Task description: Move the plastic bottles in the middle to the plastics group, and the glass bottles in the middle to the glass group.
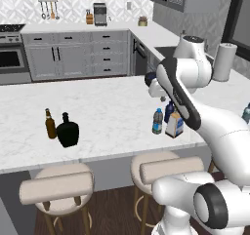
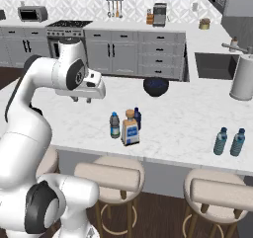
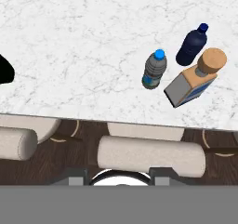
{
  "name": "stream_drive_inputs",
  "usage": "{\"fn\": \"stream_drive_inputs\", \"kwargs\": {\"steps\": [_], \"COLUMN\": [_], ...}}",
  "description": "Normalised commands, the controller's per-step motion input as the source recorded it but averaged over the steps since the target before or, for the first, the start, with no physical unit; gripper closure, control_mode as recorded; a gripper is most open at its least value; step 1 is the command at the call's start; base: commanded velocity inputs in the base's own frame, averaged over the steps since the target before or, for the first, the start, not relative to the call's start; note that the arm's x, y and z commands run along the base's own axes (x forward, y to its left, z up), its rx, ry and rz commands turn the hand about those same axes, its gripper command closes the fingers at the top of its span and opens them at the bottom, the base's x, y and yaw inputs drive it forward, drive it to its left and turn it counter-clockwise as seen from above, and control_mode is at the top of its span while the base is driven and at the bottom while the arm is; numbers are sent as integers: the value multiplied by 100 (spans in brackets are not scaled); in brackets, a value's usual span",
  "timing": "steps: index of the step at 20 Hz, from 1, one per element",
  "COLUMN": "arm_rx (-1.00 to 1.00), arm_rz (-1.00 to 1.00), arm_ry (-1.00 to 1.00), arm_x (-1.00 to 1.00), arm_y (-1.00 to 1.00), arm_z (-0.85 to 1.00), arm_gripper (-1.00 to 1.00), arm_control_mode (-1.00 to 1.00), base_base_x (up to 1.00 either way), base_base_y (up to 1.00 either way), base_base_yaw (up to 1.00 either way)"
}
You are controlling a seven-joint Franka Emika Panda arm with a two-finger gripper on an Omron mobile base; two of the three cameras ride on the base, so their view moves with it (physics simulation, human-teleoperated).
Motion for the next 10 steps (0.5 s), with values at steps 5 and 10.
{"fn": "stream_drive_inputs", "kwargs": {"steps": [5,10], "arm_rx": [0,1], "arm_rz": [0,0], "arm_ry": [0,0], "arm_x": [-7,1], "arm_y": [-53,-100], "arm_z": [0,0], "arm_gripper": [-100,-100], "arm_control_mode": [-100,-100], "base_base_x": [0,0], "base_base_y": [0,0], "base_base_yaw": [0,0]}}
